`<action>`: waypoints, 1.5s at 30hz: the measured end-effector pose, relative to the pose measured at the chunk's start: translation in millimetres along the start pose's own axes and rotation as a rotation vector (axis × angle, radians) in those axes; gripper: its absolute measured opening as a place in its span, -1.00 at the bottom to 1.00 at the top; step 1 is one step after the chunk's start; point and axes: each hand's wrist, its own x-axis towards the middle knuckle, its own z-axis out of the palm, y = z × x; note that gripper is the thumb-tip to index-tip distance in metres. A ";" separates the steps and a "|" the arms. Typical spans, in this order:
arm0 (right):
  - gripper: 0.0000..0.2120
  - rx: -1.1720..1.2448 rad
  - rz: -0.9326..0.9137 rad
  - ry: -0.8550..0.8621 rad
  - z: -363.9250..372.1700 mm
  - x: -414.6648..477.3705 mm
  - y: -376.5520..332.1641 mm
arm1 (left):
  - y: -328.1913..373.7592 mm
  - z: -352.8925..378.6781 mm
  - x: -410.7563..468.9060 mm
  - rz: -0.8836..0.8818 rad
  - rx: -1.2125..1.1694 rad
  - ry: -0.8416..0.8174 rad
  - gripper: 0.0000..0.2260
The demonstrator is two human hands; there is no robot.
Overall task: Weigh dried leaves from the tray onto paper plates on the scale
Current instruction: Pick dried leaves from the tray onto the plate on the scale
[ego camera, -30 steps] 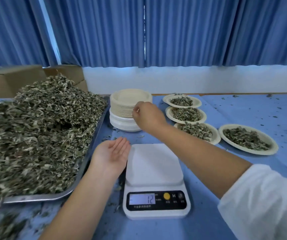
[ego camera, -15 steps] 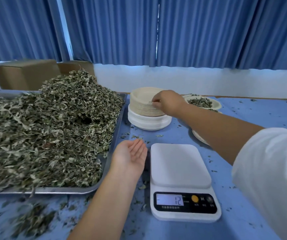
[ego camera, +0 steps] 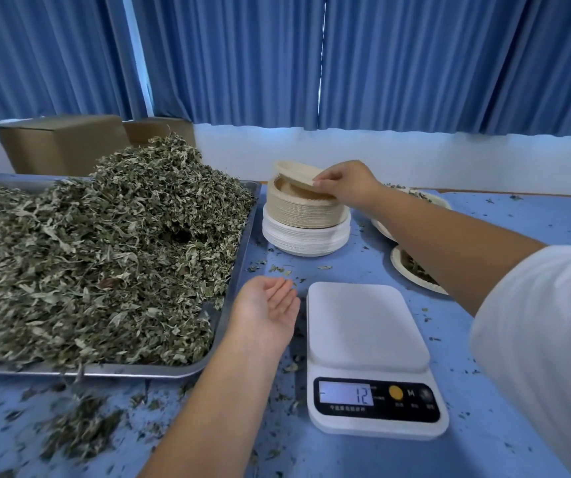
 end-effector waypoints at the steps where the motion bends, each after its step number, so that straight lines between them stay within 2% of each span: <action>1: -0.89 0.008 0.020 -0.014 -1.5 1.6 -1.8 | -0.4 -0.4 0.3 -0.003 0.002 -0.001 -0.71; 5: -0.90 -0.146 0.024 -0.109 -0.1 4.1 -1.5 | -1.1 -0.4 1.2 -0.006 0.007 -0.004 -0.71; 10: -0.86 -0.317 -0.083 -0.158 2.4 4.7 2.6 | -2.7 -0.3 1.5 -0.011 0.012 -0.013 -0.70; 16: -0.87 -0.350 -0.131 -0.162 -2.5 9.2 3.0 | -4.7 0.8 2.1 -0.022 -0.007 -0.027 -0.70; 23: -0.78 -0.822 -0.348 -0.181 0.6 -2.5 -3.0 | -6.2 1.3 2.2 -0.027 -0.018 -0.038 -0.73; 28: -0.79 -1.058 -0.399 -0.142 10.5 -8.6 -1.0 | -5.9 0.9 1.7 -0.025 -0.018 -0.034 -0.74; 32: -0.69 -1.004 -0.369 -0.099 16.0 -9.9 3.0 | -5.7 1.6 2.4 -0.026 -0.019 -0.032 -0.71; 37: -0.81 -0.810 -0.307 -0.013 14.2 -7.2 6.9 | -5.9 1.4 2.8 -0.019 -0.019 -0.027 -0.70; 45: -0.73 -0.652 -0.335 0.133 -2.1 -14.6 5.3 | -5.3 0.8 4.4 -0.005 -0.012 -0.016 -0.70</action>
